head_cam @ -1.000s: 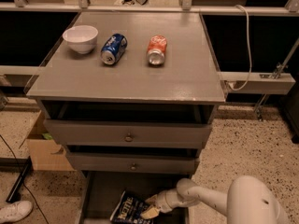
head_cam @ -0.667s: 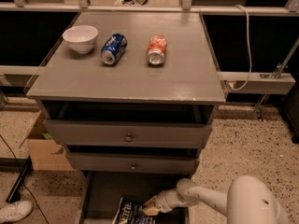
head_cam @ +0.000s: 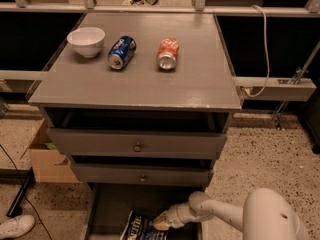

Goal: Pick blue chip bag from bottom drawer and place on counter

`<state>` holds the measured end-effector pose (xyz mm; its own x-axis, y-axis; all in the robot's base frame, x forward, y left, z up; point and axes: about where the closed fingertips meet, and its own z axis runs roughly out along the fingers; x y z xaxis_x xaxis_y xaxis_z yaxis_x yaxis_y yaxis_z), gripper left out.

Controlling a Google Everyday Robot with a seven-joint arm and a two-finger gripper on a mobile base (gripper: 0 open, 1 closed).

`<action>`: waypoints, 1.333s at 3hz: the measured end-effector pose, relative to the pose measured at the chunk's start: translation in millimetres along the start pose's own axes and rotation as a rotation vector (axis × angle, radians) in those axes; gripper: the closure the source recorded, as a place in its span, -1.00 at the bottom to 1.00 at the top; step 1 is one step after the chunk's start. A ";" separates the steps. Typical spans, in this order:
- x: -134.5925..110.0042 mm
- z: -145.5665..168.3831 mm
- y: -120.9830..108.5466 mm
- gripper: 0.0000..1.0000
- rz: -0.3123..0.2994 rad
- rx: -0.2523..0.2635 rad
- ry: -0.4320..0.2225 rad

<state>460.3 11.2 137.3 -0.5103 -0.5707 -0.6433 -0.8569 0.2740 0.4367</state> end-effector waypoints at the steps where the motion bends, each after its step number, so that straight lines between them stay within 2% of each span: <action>1: 0.0 0.0 0.0 1.00 0.000 0.000 0.000; 2: -4.7 -0.9 4.1 1.00 0.012 -0.011 0.011; 4: -54.5 -45.3 37.8 1.00 0.012 -0.035 0.026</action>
Offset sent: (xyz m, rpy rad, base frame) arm 0.0015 0.0039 0.0162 -0.0156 0.0434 0.0044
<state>459.0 17.6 217.4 -0.5182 -0.5877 -0.6213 -0.8473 0.2541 0.4663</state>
